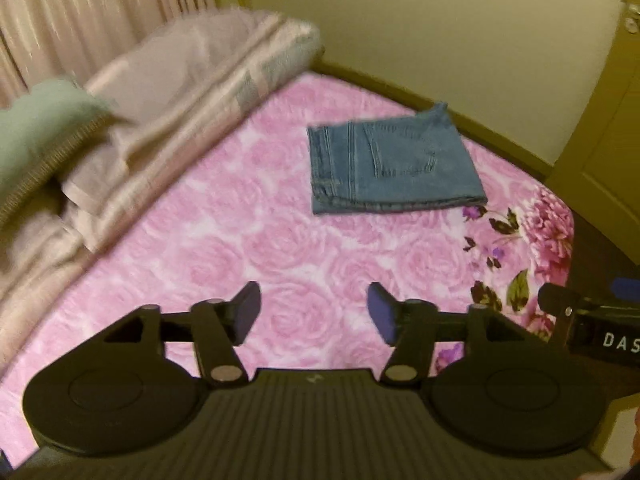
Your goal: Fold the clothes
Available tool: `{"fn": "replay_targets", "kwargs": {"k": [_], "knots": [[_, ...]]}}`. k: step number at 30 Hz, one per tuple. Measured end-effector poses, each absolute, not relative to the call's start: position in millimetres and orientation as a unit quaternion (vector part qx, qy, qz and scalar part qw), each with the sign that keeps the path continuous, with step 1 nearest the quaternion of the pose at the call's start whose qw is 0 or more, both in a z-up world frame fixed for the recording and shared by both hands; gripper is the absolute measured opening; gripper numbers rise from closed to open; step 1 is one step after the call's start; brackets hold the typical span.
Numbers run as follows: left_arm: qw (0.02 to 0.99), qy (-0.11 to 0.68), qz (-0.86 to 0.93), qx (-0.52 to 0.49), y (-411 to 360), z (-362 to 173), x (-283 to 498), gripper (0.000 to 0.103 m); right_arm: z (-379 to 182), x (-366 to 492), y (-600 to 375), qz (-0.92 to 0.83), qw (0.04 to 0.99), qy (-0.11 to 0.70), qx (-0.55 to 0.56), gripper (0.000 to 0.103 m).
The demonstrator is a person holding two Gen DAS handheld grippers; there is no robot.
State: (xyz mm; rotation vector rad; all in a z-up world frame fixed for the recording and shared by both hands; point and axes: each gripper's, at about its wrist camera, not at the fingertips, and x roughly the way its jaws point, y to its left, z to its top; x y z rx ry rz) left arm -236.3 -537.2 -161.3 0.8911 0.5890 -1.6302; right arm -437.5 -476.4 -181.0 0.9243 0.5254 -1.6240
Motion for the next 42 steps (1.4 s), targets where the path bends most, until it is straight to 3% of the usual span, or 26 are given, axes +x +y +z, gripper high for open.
{"fn": "replay_targets", "kwargs": {"k": [3,10,23,42], "knots": [[0.564,0.220,-0.709,0.360,-505,-134,-225,0.072,-163,-426,-450,-0.696,0.563,0.221,0.387,0.102],[0.564,0.227,-0.717,0.341,-467,-102,-210,0.072,-129,-416,-412,-0.713,0.566,0.188,0.369,0.102],[0.553,0.258,-0.702,0.368,-438,-113,-225,0.072,-120,-421,-393,-0.701,0.562,0.212,0.384,0.102],[0.556,0.263,-0.705,0.354,-460,-102,-258,0.072,-108,-441,-429,-0.684,0.570,0.276,0.361,0.102]]}}
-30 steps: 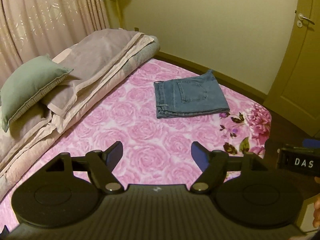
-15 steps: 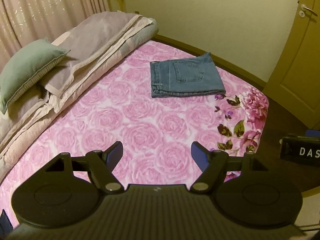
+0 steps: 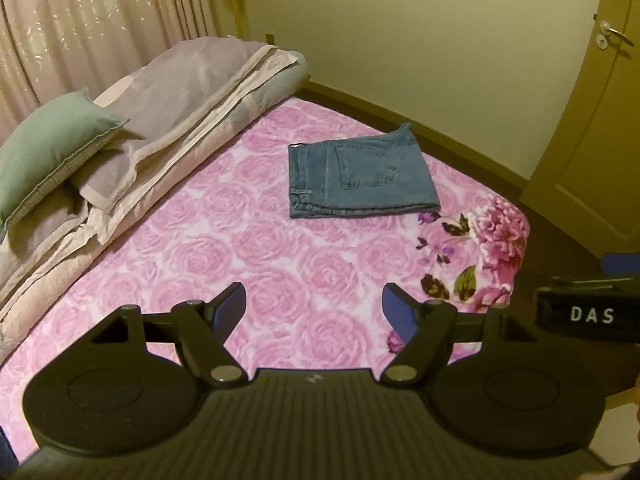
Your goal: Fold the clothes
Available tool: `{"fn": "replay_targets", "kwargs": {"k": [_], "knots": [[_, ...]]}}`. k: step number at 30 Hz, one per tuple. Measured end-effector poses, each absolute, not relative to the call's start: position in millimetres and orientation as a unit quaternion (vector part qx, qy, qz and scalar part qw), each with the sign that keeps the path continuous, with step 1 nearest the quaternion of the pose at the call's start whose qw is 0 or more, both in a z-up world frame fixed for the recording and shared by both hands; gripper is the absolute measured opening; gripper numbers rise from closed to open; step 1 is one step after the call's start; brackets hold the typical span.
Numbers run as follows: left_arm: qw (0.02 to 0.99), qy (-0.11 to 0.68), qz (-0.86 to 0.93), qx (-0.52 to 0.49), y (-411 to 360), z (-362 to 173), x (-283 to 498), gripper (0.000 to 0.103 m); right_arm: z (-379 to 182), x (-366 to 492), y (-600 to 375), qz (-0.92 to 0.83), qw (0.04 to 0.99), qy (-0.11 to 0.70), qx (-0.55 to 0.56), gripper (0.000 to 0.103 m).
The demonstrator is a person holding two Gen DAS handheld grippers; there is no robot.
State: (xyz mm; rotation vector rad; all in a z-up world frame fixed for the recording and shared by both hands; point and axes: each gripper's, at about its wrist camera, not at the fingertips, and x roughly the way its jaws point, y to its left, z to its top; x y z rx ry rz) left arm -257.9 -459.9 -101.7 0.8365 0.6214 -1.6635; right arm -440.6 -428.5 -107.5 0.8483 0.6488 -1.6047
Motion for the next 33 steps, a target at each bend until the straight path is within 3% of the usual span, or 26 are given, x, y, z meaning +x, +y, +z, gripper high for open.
{"fn": "replay_targets", "kwargs": {"k": [33], "knots": [[0.566,0.307,-0.662,0.384,-520,-142,-299,0.072,-143,-486,-497,-0.658,0.558,0.304,0.404,0.102]]}}
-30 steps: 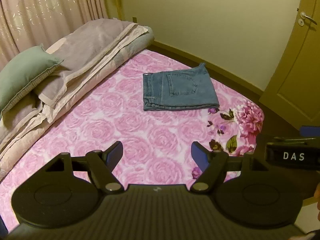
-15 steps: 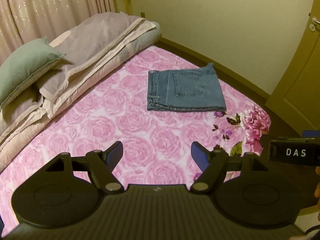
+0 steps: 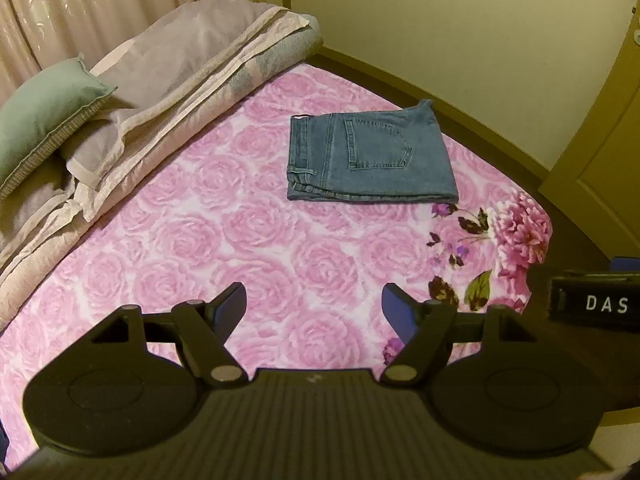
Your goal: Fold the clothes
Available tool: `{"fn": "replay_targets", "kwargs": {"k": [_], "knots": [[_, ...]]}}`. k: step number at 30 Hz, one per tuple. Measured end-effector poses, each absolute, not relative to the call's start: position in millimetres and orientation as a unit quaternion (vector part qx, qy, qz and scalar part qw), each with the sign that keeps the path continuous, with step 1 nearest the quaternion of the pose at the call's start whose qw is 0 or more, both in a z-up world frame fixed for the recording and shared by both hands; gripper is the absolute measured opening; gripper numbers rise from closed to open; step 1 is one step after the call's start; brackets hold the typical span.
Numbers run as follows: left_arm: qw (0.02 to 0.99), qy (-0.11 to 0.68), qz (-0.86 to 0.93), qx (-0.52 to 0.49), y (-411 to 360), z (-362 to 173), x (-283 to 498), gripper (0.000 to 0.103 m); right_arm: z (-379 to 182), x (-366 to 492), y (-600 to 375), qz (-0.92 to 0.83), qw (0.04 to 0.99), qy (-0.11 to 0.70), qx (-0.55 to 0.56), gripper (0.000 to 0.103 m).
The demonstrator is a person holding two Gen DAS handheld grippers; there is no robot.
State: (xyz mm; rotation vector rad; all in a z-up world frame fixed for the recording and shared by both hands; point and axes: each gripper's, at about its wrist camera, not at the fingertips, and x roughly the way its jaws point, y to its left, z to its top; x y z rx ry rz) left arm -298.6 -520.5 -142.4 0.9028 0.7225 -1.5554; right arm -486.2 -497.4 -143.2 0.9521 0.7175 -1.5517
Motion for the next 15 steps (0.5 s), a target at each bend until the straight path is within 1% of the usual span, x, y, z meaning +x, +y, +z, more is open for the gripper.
{"fn": "replay_targets", "kwargs": {"k": [15], "knots": [[0.567,0.303,-0.662,0.385,-553,-148,-319,0.072,-151,-504,-529,-0.650,0.562,0.302,0.413,0.102]]}}
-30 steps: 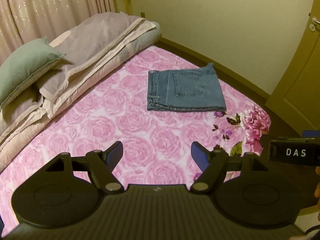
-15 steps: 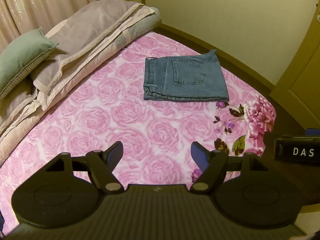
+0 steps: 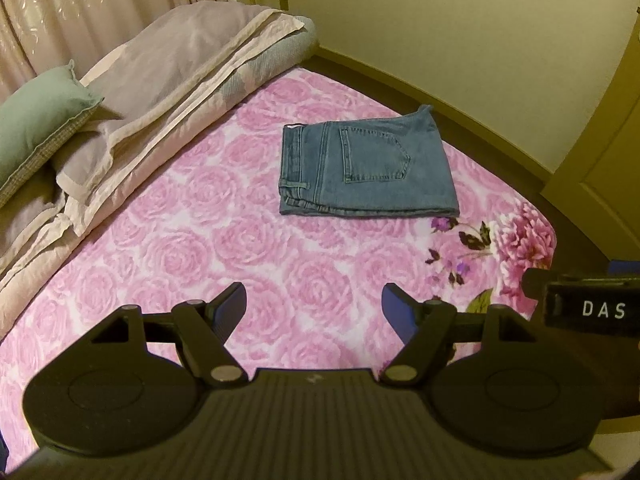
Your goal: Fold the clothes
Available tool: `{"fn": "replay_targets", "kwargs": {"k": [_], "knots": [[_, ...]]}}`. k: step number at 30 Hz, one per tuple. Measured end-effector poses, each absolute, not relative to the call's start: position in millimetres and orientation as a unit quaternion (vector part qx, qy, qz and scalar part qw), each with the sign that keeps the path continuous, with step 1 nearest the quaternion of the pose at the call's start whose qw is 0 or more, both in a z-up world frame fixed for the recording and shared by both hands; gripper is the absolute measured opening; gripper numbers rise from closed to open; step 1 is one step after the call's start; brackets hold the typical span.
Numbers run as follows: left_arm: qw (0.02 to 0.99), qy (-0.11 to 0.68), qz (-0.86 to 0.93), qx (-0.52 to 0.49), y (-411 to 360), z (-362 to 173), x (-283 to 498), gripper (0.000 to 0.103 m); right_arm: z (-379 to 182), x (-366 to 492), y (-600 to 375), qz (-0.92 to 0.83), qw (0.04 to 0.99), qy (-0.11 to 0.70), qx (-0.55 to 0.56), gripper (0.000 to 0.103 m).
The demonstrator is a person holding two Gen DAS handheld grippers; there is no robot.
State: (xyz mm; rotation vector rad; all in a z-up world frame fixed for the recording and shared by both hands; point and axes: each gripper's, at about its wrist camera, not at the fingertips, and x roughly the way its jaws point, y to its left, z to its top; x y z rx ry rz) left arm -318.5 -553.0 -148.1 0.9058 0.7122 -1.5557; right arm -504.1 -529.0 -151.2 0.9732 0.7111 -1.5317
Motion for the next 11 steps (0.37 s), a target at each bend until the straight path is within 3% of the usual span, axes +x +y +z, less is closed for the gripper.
{"fn": "replay_targets", "kwargs": {"k": [11], "knots": [[0.573,0.290,-0.669,0.374,-572,-144,-326,0.072,-153,-510,-545,-0.650,0.560,0.302,0.415,0.102]]}}
